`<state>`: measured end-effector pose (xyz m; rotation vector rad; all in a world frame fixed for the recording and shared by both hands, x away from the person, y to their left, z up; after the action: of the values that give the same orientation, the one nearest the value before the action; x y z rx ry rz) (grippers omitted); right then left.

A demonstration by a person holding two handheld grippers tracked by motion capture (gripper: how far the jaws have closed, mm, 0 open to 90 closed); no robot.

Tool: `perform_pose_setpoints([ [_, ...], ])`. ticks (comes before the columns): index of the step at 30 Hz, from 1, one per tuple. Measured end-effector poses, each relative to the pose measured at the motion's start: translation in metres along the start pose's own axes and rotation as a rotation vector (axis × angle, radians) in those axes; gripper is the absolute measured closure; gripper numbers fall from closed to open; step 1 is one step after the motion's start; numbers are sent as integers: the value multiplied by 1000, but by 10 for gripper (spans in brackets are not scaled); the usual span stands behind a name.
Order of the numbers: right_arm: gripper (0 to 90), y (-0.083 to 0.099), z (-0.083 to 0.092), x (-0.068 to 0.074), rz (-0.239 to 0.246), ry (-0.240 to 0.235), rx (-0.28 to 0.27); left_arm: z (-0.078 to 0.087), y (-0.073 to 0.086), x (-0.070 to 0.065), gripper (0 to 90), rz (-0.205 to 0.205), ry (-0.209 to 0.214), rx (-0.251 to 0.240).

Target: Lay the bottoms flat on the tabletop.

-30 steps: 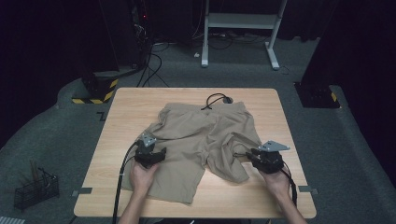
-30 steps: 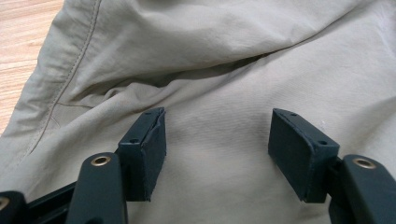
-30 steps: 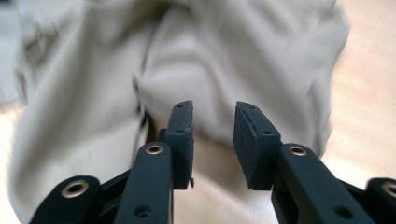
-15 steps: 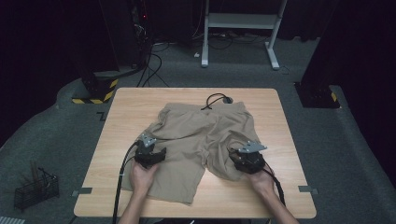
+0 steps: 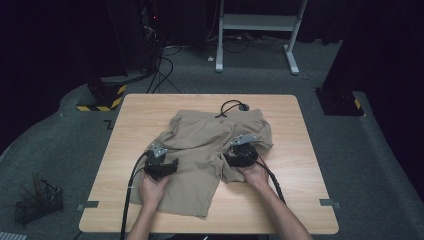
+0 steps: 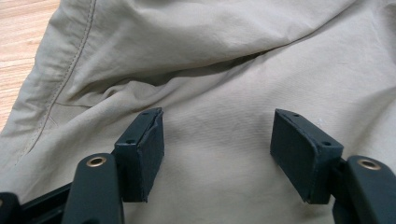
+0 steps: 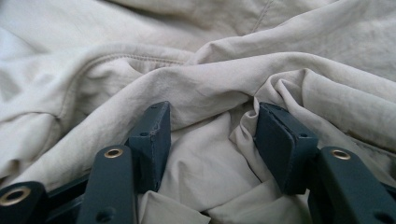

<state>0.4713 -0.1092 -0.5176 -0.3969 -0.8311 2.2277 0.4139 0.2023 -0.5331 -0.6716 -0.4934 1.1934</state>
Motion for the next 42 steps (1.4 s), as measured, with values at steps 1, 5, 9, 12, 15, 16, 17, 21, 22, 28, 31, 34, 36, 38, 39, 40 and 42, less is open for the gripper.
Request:
perform_pose_setpoints([
  [1,480,0,6,-1,-3,-7,-8,0,0,0,350,0,0,0],
  [5,530,6,47,-2,7,-1,-106,0,0,0,350,-1,0,0],
  [9,682,27,83,-7,6,26,-178,0,0,0,350,0,-1,0],
  [12,799,48,93,-11,14,59,-169,0,0,0,350,-1,-1,0],
  [15,804,62,86,-13,-5,68,-125,0,0,0,350,-1,-1,1],
  [16,775,64,83,-13,-11,76,-122,0,0,0,350,-3,-3,0],
  [17,705,64,80,-13,-18,93,-123,0,0,0,350,-3,-2,1],
  [21,560,54,62,-14,-47,131,-83,0,0,0,350,-3,-3,1],
  [22,562,52,56,-15,-59,122,-68,0,0,0,350,-2,-3,1],
  [28,779,48,29,-19,-86,107,-31,0,0,0,351,-3,-3,1],
  [31,873,52,35,-24,-106,63,-29,0,0,-1,351,-5,-2,-1],
  [34,882,60,50,-25,-86,50,-29,0,0,0,350,-9,-2,2],
  [36,883,68,66,-23,-79,43,-21,0,0,0,349,-6,-1,0],
  [38,882,79,86,-20,-84,38,-29,0,0,0,349,-5,0,0],
  [39,882,87,95,-19,-88,39,-30,0,0,0,349,-5,0,0],
  [40,881,97,105,-17,-103,41,-27,0,0,0,349,-4,0,0],
  [42,881,116,119,-17,-137,45,-20,0,0,0,349,-5,0,0],
])
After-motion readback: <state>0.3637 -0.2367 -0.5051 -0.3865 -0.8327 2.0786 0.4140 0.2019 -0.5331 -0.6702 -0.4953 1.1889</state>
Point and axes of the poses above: each handheld gripper's, and its own axes: z roughly backward along the jaws, y roughly out of its underside, x roughly to its left, the point moved 1 cm from there along -z, roughly forward along the jaws, and after that the axes turned 4 degrees about x, right-handed, at the moved point
